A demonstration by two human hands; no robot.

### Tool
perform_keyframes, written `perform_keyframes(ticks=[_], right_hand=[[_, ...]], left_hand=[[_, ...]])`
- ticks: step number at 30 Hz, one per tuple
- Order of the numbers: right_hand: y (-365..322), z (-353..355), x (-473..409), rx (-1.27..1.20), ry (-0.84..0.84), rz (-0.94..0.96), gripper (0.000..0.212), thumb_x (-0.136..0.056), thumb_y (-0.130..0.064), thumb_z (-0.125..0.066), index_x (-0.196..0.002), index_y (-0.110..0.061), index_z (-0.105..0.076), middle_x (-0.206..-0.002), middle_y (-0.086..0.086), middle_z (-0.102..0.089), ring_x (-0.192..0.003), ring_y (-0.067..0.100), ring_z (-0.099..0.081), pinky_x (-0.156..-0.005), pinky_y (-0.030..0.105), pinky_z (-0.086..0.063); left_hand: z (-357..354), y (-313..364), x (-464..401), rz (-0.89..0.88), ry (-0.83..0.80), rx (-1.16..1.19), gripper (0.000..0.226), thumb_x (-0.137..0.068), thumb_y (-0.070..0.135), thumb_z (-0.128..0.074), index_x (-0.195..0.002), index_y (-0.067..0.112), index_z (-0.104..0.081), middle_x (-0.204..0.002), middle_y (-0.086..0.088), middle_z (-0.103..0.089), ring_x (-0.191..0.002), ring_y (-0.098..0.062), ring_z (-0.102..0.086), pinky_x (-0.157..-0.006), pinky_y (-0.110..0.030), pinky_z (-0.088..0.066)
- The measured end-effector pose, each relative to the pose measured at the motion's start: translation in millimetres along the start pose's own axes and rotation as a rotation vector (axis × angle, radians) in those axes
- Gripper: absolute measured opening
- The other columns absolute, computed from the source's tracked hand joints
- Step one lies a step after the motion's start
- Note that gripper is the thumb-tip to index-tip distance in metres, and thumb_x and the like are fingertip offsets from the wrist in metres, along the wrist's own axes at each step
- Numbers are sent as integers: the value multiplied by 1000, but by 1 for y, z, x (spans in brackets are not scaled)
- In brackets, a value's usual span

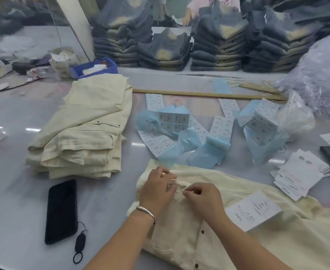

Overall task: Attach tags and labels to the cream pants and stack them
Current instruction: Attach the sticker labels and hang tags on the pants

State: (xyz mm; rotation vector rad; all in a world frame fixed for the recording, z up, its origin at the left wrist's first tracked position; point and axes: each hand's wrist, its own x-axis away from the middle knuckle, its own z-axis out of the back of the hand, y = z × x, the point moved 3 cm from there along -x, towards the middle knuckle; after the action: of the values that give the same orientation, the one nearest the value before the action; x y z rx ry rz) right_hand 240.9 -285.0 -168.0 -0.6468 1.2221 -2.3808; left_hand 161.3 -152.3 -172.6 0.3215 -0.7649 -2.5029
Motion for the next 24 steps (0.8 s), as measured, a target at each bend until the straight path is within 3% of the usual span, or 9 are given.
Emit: perform_keyframes(ticks=[6, 9, 13, 16, 20, 24], right_hand=[[-5, -30, -1, 49, 144, -43, 16, -83, -30, -67, -69, -25, -71, -66, -10, -65, -67, 6, -56, -56, 18, -34], [-4, -40, 0, 16, 255, -116, 13, -83, -27, -65, -73, -25, -73, -68, -12, -65, -70, 4, -57, -58, 18, -34], [-4, -48, 0, 2, 322, -203, 17, -81, -24, -63, -65, -25, -69, -62, -13, -62, -66, 3, -55, -56, 22, -35], [-1, -50, 1, -253, 363, -255, 21, -79, -15, -65, -63, -25, -72, -60, -13, -67, -59, 5, -58, -56, 22, -41], [3, -51, -2, -739, 326, -401, 20, -79, 2, -63, -62, -7, -70, -50, 2, -53, -45, 15, -39, -46, 23, -36], [3, -47, -7, -853, 236, -427, 24, -83, 3, -61, -62, -8, -66, -48, 2, -47, -41, 12, -36, -43, 19, -34]], left_hand=[[0, -10, -9, -5, -7, 108, 4, -87, 23, -65, -87, 19, -66, -92, 6, -52, -89, -10, -50, -78, -25, -44], [-3, -12, -9, 54, -56, 247, 11, -85, 22, -67, -78, 24, -59, -85, 10, -53, -75, -3, -51, -72, -17, -42], [-5, -12, -9, 95, -98, 338, 12, -85, 21, -68, -78, 22, -59, -85, 7, -56, -72, -2, -51, -70, -14, -41], [-2, -11, -9, 65, -106, 392, 15, -84, 15, -69, -74, 20, -60, -80, 7, -56, -68, -1, -50, -66, -11, -39], [-1, -15, -11, 115, -117, 501, 16, -85, 9, -67, -70, 14, -69, -72, 2, -63, -65, -1, -54, -63, -10, -40], [-5, -16, -15, 246, -129, 616, 11, -82, 10, -72, -73, 16, -71, -71, 0, -72, -70, -10, -67, -66, -17, -51]])
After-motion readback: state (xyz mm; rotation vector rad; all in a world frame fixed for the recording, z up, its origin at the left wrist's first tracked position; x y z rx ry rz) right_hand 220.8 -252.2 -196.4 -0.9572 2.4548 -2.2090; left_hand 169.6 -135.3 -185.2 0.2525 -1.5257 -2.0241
